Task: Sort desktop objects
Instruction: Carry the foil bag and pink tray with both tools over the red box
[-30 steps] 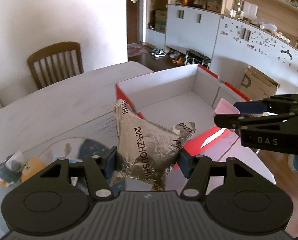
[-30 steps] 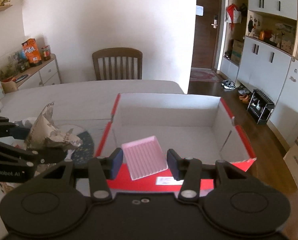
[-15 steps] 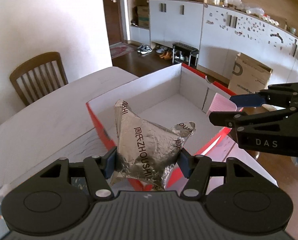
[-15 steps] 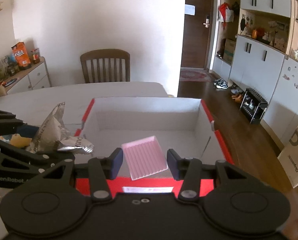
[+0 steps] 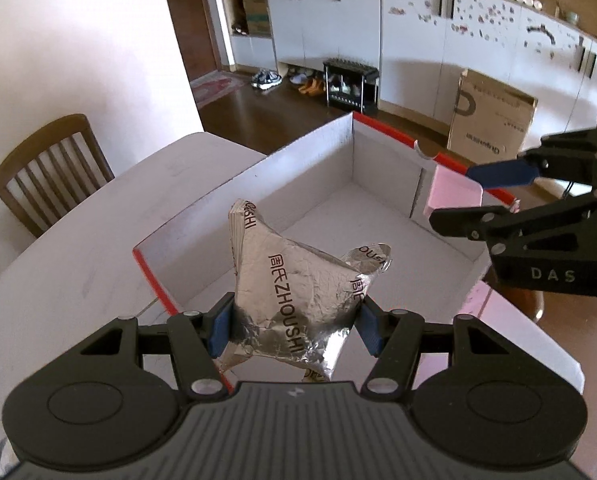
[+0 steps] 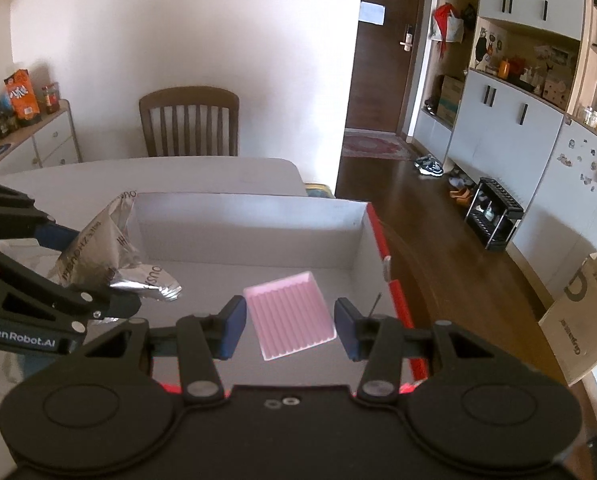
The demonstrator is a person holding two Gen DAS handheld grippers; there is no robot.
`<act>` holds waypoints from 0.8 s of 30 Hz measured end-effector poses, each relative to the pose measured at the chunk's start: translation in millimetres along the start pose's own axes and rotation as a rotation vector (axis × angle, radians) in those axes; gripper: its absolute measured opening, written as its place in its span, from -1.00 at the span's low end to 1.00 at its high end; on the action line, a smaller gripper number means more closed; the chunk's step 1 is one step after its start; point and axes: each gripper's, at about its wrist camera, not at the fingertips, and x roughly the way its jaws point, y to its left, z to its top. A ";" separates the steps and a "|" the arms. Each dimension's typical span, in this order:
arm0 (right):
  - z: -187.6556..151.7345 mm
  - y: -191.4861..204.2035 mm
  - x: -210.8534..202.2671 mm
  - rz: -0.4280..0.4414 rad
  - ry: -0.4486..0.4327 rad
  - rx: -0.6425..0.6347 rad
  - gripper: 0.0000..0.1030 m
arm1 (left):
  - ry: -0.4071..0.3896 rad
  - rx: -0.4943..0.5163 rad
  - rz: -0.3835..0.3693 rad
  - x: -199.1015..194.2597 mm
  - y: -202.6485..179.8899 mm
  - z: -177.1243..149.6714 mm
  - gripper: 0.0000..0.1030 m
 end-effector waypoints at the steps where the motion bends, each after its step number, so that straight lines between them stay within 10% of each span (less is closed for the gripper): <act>1: 0.9 -2.3 3.8 0.002 0.002 -0.003 -0.07 | 0.011 0.010 0.002 5.9 -0.7 1.7 0.19; 24: -3.3 -5.2 96.3 0.052 0.251 -0.093 -0.08 | 0.290 0.120 -0.036 102.4 -3.8 13.6 0.20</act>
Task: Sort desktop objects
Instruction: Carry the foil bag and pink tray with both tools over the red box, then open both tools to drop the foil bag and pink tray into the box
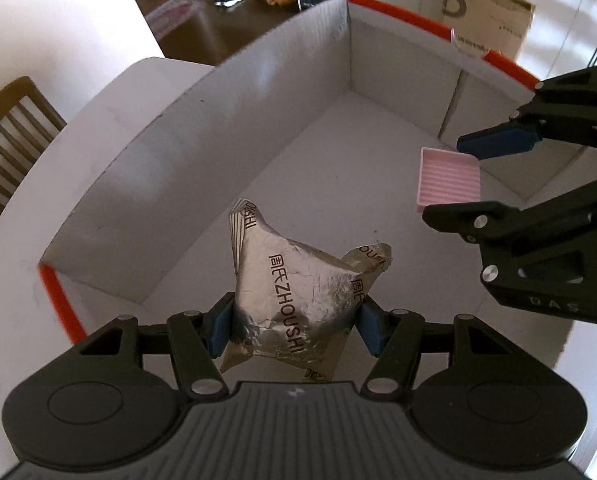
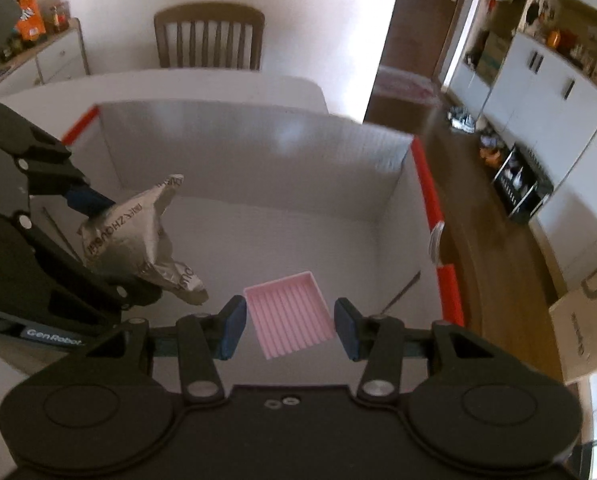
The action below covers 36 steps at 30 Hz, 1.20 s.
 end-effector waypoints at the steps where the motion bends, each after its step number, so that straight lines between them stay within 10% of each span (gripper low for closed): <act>1: -0.6 -0.6 3.5 -0.001 0.014 -0.002 -0.08 | 0.008 0.006 0.000 2.3 -0.1 0.6 0.20; 21: -3.1 5.2 23.9 -0.015 0.116 -0.042 -0.06 | 0.142 0.092 -0.030 26.5 -5.3 1.1 0.22; 36: -0.9 -7.3 -4.3 0.042 0.044 -0.046 0.26 | 0.007 0.046 -0.062 -16.3 11.7 -17.6 0.50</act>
